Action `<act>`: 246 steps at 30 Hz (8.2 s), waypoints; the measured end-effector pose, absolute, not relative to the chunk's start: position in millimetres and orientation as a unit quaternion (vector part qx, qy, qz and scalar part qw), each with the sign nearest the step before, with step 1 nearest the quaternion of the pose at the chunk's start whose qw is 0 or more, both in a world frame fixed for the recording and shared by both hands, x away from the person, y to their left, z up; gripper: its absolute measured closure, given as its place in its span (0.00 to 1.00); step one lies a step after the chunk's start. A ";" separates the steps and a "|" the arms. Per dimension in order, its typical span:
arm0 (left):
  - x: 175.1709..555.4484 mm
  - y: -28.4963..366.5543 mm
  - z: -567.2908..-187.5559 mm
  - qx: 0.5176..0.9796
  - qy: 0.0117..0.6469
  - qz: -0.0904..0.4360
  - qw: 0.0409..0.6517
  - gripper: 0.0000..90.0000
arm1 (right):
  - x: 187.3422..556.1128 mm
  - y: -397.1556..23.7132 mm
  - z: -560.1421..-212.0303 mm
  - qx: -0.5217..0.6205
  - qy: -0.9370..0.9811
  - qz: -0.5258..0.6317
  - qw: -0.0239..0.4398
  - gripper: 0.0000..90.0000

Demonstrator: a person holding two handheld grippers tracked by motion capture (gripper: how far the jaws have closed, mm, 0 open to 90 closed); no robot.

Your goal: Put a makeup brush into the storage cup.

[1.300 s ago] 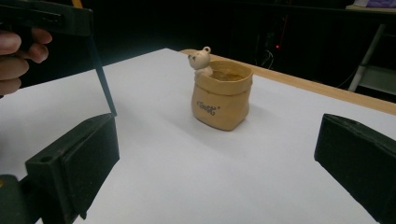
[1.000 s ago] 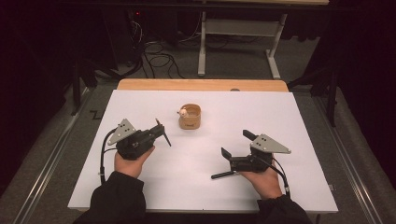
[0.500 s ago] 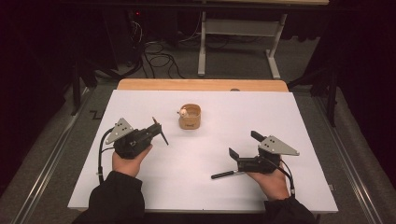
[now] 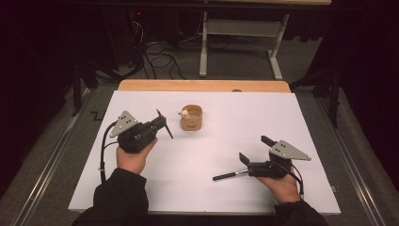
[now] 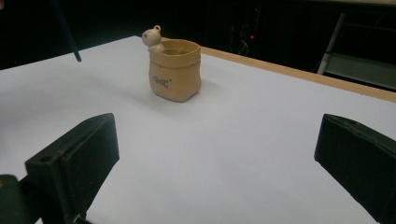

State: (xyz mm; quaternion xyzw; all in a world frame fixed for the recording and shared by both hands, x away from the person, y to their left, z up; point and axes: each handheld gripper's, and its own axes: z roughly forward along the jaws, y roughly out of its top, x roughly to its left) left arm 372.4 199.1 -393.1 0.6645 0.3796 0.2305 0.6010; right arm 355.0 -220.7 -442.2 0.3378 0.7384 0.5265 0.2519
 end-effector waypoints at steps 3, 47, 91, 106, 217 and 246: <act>375.5 197.0 -382.8 0.665 0.377 0.237 0.600 0.93 | 352.6 -223.3 -443.7 0.338 0.736 0.530 0.251 0.01; 453.2 168.0 -360.9 0.660 0.397 0.246 0.589 0.93 | 352.0 -224.3 -447.4 0.334 0.741 0.524 0.255 0.02; 487.4 156.7 -376.0 0.663 0.411 0.237 0.579 0.93 | 352.5 -223.1 -450.8 0.332 0.748 0.518 0.250 0.03; 488.8 154.9 -386.0 0.669 0.416 0.232 0.571 0.93 | 352.5 -223.1 -451.4 0.332 0.748 0.517 0.249 0.03; 337.5 225.3 -460.0 0.711 0.413 0.211 0.529 0.00 | 352.8 -226.3 -457.5 0.348 0.754 0.494 0.259 0.04; 340.6 222.7 -462.9 0.726 0.394 0.206 0.524 0.01 | 358.5 -258.7 -450.2 0.424 0.726 0.456 0.290 0.01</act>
